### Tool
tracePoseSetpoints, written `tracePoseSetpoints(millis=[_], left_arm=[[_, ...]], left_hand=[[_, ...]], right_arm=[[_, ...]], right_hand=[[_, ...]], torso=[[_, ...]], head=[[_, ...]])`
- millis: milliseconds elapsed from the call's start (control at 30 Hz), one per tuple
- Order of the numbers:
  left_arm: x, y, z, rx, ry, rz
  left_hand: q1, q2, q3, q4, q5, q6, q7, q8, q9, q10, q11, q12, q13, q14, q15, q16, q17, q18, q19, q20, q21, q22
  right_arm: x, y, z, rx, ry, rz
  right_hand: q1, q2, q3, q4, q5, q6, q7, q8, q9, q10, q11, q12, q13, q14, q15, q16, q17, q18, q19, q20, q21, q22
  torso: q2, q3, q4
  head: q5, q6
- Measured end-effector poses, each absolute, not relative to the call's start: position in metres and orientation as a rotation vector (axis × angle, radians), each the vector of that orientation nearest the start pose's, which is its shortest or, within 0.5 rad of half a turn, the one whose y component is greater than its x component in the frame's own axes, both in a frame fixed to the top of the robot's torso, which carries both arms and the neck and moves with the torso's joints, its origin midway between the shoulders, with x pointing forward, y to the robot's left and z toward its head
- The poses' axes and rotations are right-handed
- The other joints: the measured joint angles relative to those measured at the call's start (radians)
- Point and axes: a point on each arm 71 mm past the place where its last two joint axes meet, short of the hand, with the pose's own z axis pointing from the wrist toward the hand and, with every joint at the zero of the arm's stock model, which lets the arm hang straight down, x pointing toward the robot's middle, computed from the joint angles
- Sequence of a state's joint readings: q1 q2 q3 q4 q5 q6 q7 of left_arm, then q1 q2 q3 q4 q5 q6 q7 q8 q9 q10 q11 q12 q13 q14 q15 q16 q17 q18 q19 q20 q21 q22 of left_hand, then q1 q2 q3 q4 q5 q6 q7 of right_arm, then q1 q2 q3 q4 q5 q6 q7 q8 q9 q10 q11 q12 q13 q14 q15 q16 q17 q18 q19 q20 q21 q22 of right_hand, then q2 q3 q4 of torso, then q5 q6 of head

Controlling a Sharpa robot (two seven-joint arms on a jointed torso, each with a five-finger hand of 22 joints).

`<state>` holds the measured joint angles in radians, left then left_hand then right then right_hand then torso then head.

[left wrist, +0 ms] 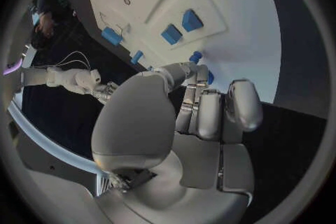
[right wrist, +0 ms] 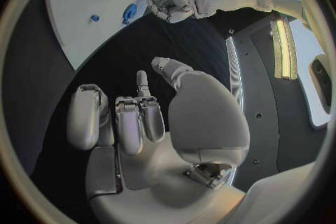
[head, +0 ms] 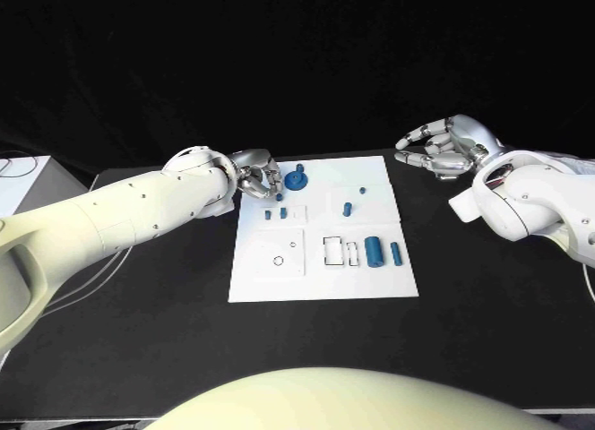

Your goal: Assemble the parts on the task board

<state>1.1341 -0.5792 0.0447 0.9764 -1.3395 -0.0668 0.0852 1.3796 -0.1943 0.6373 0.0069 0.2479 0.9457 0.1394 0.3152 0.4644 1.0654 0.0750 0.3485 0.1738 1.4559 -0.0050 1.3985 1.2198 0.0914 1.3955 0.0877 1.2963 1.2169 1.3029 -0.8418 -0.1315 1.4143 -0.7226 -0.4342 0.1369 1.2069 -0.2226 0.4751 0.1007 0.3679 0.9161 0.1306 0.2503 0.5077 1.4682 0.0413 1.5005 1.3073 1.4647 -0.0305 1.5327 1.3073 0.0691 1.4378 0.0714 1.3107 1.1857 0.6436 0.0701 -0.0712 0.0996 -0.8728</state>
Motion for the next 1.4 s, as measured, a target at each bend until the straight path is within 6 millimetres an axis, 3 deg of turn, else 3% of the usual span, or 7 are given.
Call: tracePoseSetpoints(millis=[1400], left_arm=[[0.5612,0.2231,-0.2427,0.028,1.92,-0.622]], left_hand=[[-0.008,0.0,0.0,0.0,0.0,0.007,0.0,-0.004,0.004,0.011,0.004,-0.012,-0.002,0.0,0.0,0.0,-0.002,0.0,0.0,0.0,0.0,-0.006]], right_arm=[[0.5149,-0.2409,-0.1657,0.46,1.575,0.965]], right_hand=[[0.0,0.0,0.0,0.0,0.0,0.0,0.0,0.0,0.0,0.0,0.0,0.0,0.001,0.0,0.0,0.0,0.0,0.0,0.0,0.0,0.0,0.0]], torso=[[0.0,-0.0001,0.0]], head=[[0.001,0.0]])
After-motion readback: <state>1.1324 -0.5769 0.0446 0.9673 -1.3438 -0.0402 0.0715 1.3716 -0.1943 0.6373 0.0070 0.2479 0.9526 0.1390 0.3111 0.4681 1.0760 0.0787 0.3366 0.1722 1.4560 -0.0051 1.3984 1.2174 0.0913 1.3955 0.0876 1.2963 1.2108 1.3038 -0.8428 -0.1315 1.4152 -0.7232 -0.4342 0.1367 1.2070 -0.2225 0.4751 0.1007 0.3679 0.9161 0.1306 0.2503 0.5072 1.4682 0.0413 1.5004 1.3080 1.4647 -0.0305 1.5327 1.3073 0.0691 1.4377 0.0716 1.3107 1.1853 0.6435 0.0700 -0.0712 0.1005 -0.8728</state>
